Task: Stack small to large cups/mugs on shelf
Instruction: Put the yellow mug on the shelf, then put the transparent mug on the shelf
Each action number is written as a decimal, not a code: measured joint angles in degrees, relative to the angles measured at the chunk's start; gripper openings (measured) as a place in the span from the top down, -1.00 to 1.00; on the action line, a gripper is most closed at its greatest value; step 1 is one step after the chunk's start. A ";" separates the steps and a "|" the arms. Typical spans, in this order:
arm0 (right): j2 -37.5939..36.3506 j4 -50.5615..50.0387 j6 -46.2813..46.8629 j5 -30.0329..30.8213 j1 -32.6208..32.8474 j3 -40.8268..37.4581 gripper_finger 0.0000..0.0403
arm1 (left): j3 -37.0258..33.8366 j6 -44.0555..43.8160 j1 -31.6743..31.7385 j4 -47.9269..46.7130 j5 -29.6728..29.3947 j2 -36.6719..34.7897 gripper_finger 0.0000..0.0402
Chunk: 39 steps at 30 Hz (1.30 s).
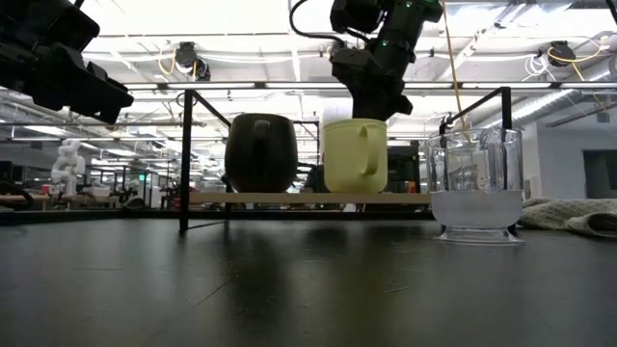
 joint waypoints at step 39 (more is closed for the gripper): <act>-31.96 14.39 0.19 6.63 18.22 -23.12 0.65 | 0.00 -2.29 -0.01 0.00 -1.51 -0.01 0.90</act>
